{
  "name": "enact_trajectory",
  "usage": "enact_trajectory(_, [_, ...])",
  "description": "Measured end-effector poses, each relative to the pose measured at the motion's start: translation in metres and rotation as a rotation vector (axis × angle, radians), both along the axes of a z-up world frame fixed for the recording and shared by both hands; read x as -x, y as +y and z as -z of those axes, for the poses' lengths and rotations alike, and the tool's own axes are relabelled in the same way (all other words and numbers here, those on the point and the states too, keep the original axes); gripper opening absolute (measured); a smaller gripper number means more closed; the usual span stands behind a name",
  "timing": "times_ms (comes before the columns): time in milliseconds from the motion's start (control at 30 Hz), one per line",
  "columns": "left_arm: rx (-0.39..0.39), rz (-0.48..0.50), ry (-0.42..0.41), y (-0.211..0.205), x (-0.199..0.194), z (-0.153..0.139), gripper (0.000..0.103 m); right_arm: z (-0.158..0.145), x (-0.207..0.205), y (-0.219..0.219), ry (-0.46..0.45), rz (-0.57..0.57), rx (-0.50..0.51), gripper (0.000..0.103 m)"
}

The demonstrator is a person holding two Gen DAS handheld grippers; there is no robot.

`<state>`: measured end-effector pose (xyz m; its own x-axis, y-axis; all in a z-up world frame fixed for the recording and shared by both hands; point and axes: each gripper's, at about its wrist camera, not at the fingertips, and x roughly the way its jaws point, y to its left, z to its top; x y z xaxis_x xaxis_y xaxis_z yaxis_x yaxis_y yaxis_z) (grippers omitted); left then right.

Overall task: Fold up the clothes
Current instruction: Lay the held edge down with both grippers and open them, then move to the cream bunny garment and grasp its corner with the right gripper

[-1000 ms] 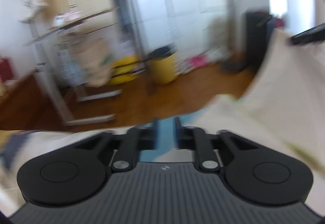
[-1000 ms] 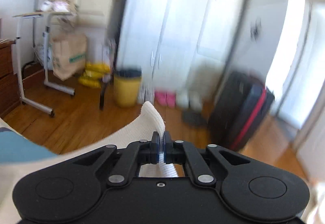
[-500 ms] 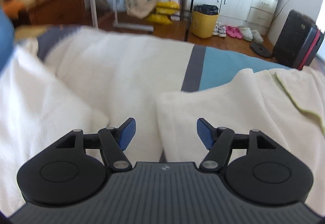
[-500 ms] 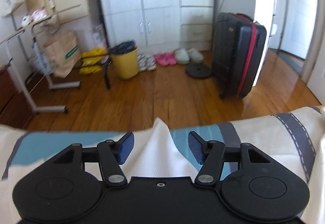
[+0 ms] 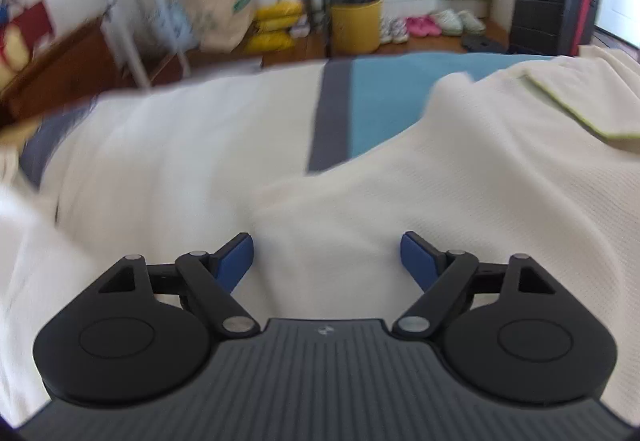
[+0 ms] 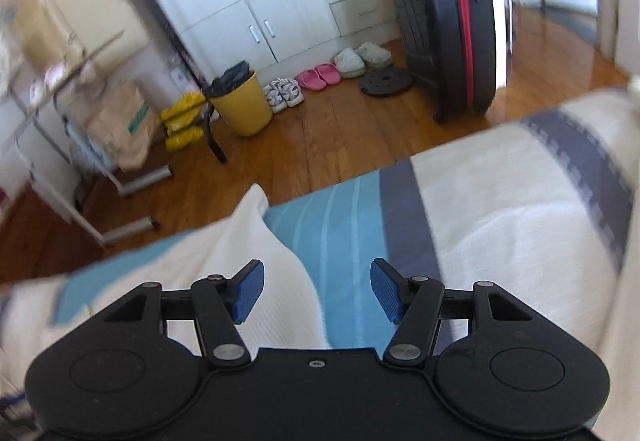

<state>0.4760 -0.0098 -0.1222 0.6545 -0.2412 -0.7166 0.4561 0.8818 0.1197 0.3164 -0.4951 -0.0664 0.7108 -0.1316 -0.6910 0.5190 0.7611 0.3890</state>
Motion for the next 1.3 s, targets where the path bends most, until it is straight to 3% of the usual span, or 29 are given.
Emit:
enact_trajectory(33, [-0.019,-0.004,-0.03,-0.004,0.004,-0.005,0.012,0.003,-0.003,-0.002,-0.009,0.002,-0.013,0.064])
enact_trajectory(67, [-0.038,-0.009,-0.061,-0.007,0.008,-0.01,0.002,0.005,-0.006,-0.002,-0.006,0.003,-0.003,0.064])
enact_trajectory(100, [-0.072,-0.018,-0.123,-0.013,0.013,-0.017,0.002,0.007,-0.009,-0.002,0.001,0.005,0.014,0.064])
enact_trajectory(167, [-0.17,-0.068,-0.387,-0.019,0.034,-0.035,0.002,0.009,-0.011,-0.001,0.015,0.018,0.045,0.064])
enact_trajectory(200, [-0.171,-0.103,-0.422,-0.015,0.035,-0.04,0.002,0.011,-0.011,-0.001,0.027,0.033,0.065,0.064])
enact_trajectory(300, [-0.127,-0.216,-0.279,0.006,0.008,-0.035,0.003,0.008,-0.015,0.002,0.072,0.123,0.155,0.064])
enact_trajectory(400, [-0.101,-0.283,-0.086,0.025,-0.009,-0.018,0.008,0.0,-0.013,-0.002,0.056,0.188,0.165,0.064])
enact_trajectory(467, [-0.124,-0.323,-0.097,0.033,0.006,-0.016,0.012,-0.006,-0.005,-0.008,0.053,0.192,0.17,0.064])
enact_trajectory(500, [-0.148,-0.337,-0.114,0.037,0.017,-0.018,0.026,-0.011,0.0,-0.01,0.056,0.191,0.187,0.064])
enact_trajectory(600, [-0.085,-0.321,-0.12,0.048,0.049,-0.031,0.041,-0.025,0.02,-0.021,0.07,0.192,0.196,0.064])
enact_trajectory(700, [0.058,-0.237,-0.079,0.058,0.089,-0.051,0.043,-0.032,0.051,-0.036,0.074,0.183,0.145,0.064])
enact_trajectory(900, [0.154,-0.181,0.017,0.059,0.166,-0.064,0.053,-0.029,0.118,-0.053,0.127,0.113,0.109,0.064])
enact_trajectory(1033, [0.185,-0.216,0.08,0.064,0.224,-0.054,0.054,-0.028,0.17,-0.06,0.175,0.109,0.132,0.064])
enact_trajectory(1100, [0.173,-0.186,0.099,0.065,0.243,-0.051,0.054,-0.028,0.198,-0.065,0.165,0.117,0.122,0.064])
enact_trajectory(1300, [0.189,-0.181,0.085,0.078,0.288,-0.057,0.056,-0.004,0.265,-0.074,0.077,0.149,-0.039,0.065])
